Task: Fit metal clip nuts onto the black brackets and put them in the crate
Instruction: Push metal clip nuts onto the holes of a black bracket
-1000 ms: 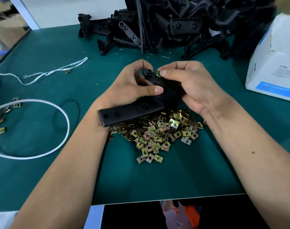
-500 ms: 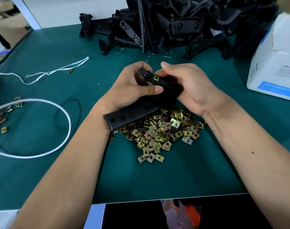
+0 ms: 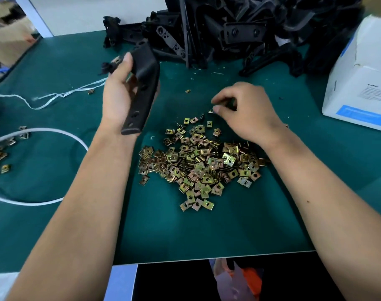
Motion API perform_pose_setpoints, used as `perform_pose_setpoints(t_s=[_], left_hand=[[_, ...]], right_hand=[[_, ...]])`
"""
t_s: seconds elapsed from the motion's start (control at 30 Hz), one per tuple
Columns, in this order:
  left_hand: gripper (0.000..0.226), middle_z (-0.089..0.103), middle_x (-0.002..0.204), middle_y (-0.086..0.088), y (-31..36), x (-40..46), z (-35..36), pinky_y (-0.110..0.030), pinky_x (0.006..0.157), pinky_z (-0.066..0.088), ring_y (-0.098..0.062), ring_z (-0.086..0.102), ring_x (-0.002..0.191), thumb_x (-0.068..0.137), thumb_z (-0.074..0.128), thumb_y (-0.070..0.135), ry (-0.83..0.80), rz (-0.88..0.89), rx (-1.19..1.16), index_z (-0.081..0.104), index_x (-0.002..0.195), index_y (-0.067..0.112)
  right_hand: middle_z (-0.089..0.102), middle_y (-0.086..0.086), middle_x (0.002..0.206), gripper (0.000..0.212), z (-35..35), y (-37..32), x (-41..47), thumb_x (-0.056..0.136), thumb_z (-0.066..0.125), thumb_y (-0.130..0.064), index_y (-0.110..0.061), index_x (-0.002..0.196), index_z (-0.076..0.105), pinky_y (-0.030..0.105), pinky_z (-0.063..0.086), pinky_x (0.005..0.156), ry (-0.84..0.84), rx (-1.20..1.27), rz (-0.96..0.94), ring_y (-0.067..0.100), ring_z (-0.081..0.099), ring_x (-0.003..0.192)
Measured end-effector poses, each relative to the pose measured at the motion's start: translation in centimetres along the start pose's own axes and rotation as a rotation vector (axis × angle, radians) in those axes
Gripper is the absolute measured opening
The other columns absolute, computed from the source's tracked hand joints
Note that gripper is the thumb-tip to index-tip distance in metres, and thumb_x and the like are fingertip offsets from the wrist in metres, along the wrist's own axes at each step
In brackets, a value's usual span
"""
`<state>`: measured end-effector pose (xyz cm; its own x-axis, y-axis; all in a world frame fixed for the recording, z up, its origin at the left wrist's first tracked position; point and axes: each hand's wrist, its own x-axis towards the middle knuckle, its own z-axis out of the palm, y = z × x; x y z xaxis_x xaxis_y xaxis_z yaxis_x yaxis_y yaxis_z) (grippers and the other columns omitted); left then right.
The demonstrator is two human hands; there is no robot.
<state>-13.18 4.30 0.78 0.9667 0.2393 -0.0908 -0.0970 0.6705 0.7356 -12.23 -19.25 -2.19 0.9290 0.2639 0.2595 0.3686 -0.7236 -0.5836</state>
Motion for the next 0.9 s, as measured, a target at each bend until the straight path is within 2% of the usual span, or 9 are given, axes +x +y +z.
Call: perform_pose_setpoints(t_s=[0.13,0.27,0.4,0.47,0.53,0.67,0.73,0.8,0.9], left_hand=[[0.039,0.069,0.118,-0.029,0.1,-0.3,0.4,-0.038,0.091,0.06,-0.038,0.067,0.108,0.11,0.044,0.029,-0.099,-0.056,-0.162,0.057,0.121,-0.007],[0.046,0.071,0.116,-0.018,1.2,-0.2,0.3,-0.026,0.069,0.056,-0.021,0.064,0.084,0.111,0.039,0.034,-0.106,0.024,-0.062,0.061,0.119,-0.007],[0.018,0.066,0.11,-0.016,1.1,-0.4,0.2,-0.03,0.067,0.047,-0.016,0.053,0.076,0.105,0.052,0.012,0.068,0.419,0.362,0.046,0.117,0.0],[0.027,0.052,0.105,-0.02,1.1,-0.6,-0.1,-0.043,0.076,0.048,-0.028,0.047,0.084,0.088,0.053,-0.005,-0.006,0.688,0.712,0.04,0.11,0.005],[0.039,0.044,0.103,-0.02,1.0,-0.8,-0.2,-0.058,0.083,0.045,-0.035,0.044,0.093,0.068,0.048,-0.007,-0.024,0.909,0.969,0.04,0.103,0.01],[0.042,0.046,0.112,-0.022,0.0,-1.6,0.4,-0.052,0.094,0.044,-0.038,0.048,0.107,0.069,0.052,0.0,-0.032,1.035,1.127,0.043,0.107,0.017],[0.037,0.047,0.115,-0.017,-0.4,-1.7,0.7,-0.045,0.099,0.044,-0.032,0.049,0.111,0.078,0.058,0.003,-0.026,1.049,1.165,0.043,0.109,0.017],[0.038,0.047,0.11,-0.005,-0.3,-1.8,1.1,-0.033,0.095,0.046,-0.012,0.05,0.105,0.081,0.065,0.006,0.061,1.097,1.151,0.04,0.107,0.016],[0.058,0.042,0.108,0.019,-0.7,-1.7,1.6,-0.02,0.094,0.047,0.012,0.049,0.097,0.072,0.074,0.003,0.164,1.141,1.096,0.036,0.116,0.01]], right_hand=[[0.064,-0.002,0.104,0.014,0.5,-0.6,0.1,0.092,0.076,-0.031,-0.026,0.105,0.078,0.029,0.046,0.084,-0.016,-0.148,-0.032,0.015,0.057,0.096],[0.063,-0.003,0.104,0.008,0.6,-0.9,0.2,0.094,0.073,-0.026,-0.021,0.1,0.075,0.028,0.041,0.088,-0.058,-0.165,-0.071,0.016,0.053,0.102],[0.068,-0.005,0.099,0.007,0.6,-0.8,0.1,0.096,0.071,-0.021,-0.017,0.103,0.072,0.023,0.051,0.084,0.016,0.028,-0.032,0.012,0.062,0.09],[0.07,-0.007,0.093,0.005,0.5,-0.8,0.0,0.095,0.073,-0.017,-0.019,0.1,0.072,0.014,0.051,0.078,0.073,0.195,0.001,0.006,0.064,0.084],[0.073,-0.008,0.088,0.007,0.4,-0.9,0.0,0.093,0.075,-0.015,-0.021,0.096,0.074,0.016,0.053,0.073,0.086,0.368,0.041,0.004,0.066,0.08],[0.075,-0.002,0.078,0.01,0.2,-1.4,-0.3,0.098,0.069,-0.014,-0.014,0.094,0.077,0.02,0.052,0.062,0.056,0.731,0.145,0.006,0.066,0.069],[0.071,-0.001,0.069,0.02,0.2,-1.7,-0.3,0.102,0.064,-0.019,-0.01,0.089,0.077,0.02,0.049,0.057,0.063,0.861,0.216,0.009,0.06,0.064],[0.068,-0.001,0.067,0.023,0.0,-1.8,-0.3,0.102,0.064,-0.022,-0.008,0.087,0.076,0.019,0.046,0.054,0.051,0.969,0.282,0.009,0.056,0.062],[0.068,-0.001,0.069,0.017,-0.2,-1.8,-0.3,0.1,0.066,-0.018,-0.008,0.09,0.076,0.017,0.046,0.055,0.04,1.081,0.34,0.007,0.056,0.062]])
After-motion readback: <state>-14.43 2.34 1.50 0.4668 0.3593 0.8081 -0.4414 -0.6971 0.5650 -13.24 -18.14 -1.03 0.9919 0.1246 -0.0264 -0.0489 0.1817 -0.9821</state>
